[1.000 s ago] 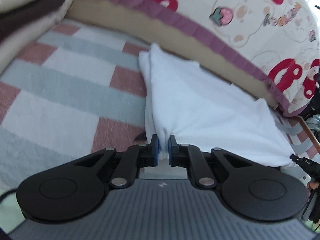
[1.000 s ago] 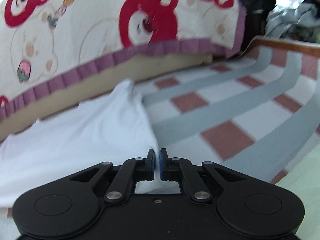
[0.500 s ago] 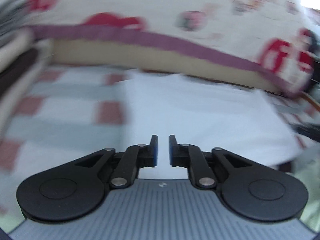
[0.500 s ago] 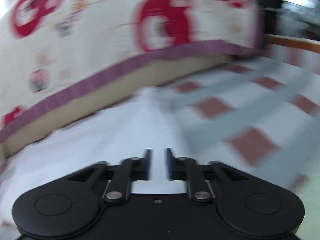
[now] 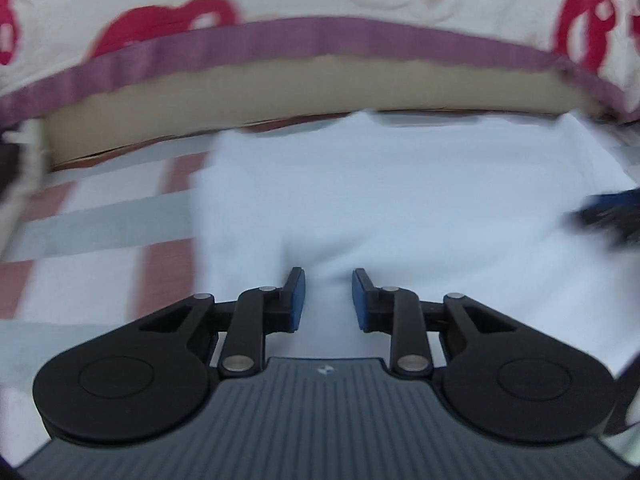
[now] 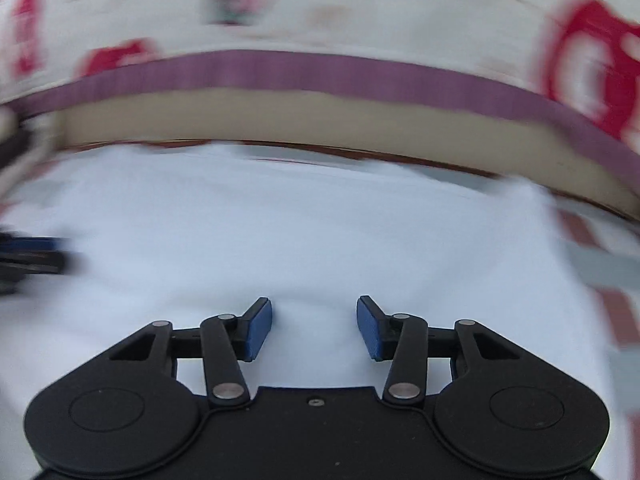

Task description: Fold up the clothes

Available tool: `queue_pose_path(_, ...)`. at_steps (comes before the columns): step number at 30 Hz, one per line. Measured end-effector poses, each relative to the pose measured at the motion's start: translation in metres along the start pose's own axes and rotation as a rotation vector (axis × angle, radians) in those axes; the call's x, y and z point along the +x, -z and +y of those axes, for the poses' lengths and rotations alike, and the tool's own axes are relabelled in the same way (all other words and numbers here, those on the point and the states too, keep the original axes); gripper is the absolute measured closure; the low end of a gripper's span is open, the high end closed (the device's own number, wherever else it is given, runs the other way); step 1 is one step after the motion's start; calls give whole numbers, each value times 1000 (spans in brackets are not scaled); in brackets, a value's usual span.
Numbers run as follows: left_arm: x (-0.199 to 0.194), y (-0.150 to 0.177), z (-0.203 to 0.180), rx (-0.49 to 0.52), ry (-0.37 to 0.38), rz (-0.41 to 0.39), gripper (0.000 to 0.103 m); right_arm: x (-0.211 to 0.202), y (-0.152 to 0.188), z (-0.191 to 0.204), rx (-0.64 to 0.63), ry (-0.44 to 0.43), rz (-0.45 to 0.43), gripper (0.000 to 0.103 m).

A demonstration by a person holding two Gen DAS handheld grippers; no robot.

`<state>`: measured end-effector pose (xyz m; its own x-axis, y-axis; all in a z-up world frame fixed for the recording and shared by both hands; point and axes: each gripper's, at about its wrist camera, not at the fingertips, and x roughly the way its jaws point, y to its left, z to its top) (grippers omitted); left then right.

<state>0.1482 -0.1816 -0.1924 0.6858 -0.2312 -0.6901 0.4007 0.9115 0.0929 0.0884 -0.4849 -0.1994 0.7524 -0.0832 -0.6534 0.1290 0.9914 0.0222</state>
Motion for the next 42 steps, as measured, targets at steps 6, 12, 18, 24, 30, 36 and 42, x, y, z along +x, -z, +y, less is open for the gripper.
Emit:
queue_pose_path(6, -4, 5, 33, -64, -112, 35, 61, -23, 19, -81, 165, 172, -9, 82)
queue_pose_path(12, -60, 6, -11, 81, -85, -173, 67, -42, 21, -89, 168, 431, 16, 43)
queue_pose_path(18, -62, 8, -64, 160, 141, -74, 63, -54, 25, -64, 180, 205, -16, 47)
queue_pose_path(24, -52, 24, -32, -22, 84, 61, 60, -48, 42, -102, 214, 356, 14, 40)
queue_pose_path(30, -55, 20, -31, -9, 49, 64, 61, -61, 20, -111, 210, 309, -58, 73)
queue_pose_path(36, -52, 15, -33, -39, 56, 56, 61, -16, -16, -120, 183, 166, -27, 73)
queue_pose_path(42, -56, 23, -16, -96, 54, 57, 60, -5, -18, -135, 179, 184, -44, 103)
